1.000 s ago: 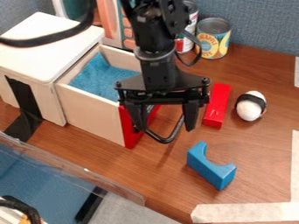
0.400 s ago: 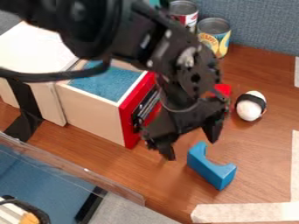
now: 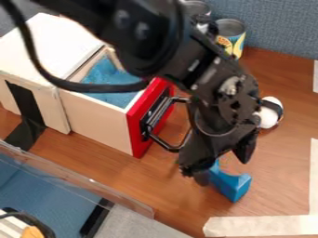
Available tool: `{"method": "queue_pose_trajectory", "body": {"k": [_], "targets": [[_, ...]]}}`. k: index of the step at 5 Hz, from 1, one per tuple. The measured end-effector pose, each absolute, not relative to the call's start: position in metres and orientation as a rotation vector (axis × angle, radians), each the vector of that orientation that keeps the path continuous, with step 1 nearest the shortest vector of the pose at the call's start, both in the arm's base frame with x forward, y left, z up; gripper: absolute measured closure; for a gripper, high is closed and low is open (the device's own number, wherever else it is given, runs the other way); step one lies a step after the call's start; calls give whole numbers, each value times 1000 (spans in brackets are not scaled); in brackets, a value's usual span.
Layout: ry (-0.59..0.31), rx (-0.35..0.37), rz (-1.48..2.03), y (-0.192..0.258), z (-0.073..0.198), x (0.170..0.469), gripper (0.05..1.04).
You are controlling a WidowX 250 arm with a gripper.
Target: Put the blue object in the drawer
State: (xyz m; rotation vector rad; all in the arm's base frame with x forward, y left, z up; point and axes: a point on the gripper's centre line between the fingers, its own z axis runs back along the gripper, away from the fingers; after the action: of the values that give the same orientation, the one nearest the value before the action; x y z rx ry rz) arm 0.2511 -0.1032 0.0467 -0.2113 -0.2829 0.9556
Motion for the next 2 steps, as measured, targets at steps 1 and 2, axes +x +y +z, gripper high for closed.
{"method": "queue_pose_trajectory", "body": {"k": [1, 2], "targets": [[-276, -214, 1008, -107, 37, 252, 85], [-260, -211, 1044, -109, 26, 252, 140]]}}
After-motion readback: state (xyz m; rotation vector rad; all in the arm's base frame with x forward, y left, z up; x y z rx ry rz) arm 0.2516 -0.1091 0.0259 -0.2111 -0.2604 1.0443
